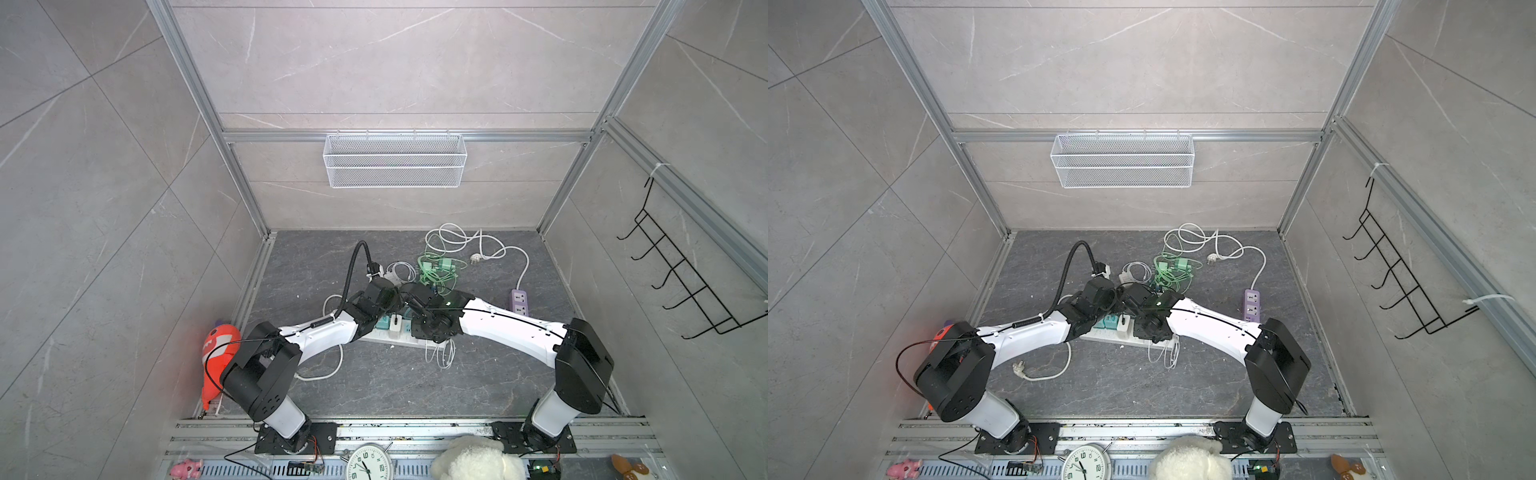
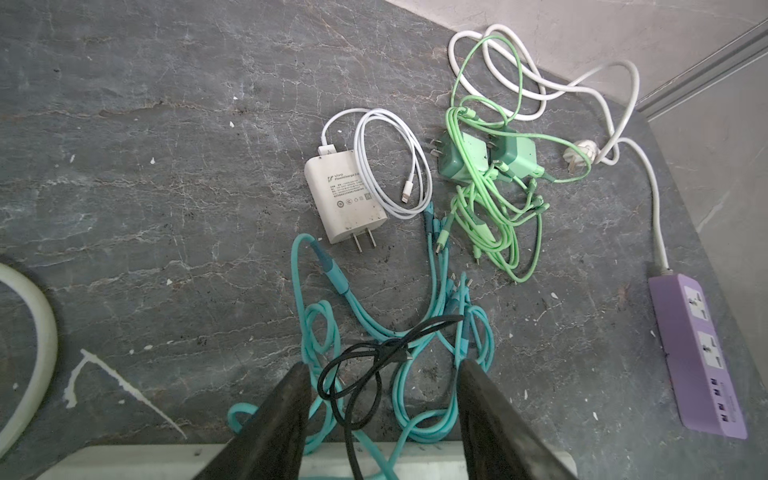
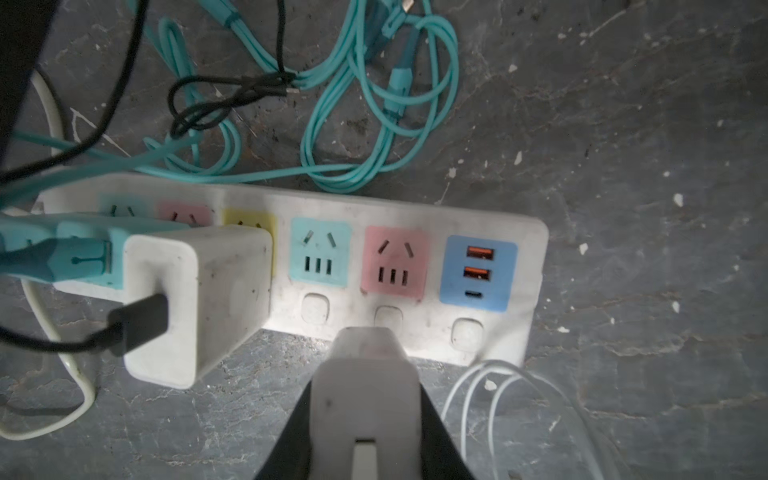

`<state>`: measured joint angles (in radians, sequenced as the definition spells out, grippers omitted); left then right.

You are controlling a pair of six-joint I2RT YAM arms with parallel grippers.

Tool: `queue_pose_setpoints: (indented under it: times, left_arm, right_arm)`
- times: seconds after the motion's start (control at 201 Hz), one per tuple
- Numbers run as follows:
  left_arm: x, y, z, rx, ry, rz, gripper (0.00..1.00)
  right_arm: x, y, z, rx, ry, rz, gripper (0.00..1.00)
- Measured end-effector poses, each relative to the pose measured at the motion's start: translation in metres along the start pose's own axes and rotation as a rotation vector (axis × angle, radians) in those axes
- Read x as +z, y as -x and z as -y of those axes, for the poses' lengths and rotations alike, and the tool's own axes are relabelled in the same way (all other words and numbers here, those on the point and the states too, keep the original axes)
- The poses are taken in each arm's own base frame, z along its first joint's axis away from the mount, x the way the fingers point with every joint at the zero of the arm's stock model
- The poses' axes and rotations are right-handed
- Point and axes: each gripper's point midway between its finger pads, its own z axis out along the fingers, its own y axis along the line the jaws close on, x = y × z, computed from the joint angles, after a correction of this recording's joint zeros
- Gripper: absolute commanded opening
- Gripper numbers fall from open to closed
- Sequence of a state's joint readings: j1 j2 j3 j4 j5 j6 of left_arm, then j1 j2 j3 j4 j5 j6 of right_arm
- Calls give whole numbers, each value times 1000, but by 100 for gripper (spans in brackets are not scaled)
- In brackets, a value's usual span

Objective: Insert the plug
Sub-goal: 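Lower the held charger with the right gripper over the teal socket, then press the charger prongs into the teal socket with the right gripper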

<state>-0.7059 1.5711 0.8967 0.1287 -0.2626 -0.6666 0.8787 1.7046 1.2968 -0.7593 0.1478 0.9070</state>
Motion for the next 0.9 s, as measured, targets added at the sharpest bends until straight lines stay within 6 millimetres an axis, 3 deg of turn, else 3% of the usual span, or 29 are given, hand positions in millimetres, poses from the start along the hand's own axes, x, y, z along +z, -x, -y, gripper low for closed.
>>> queue_pose_setpoints:
  times: [0.363, 0.896]
  left_arm:
    - [-26, 19, 8, -5, -43, 51, 73]
    - [-49, 26, -4, 7, -21, 92, 75]
  right_arm:
    - [9, 17, -26, 6, 7, 25, 3]
    - [26, 16, -22, 20, -56, 17, 3]
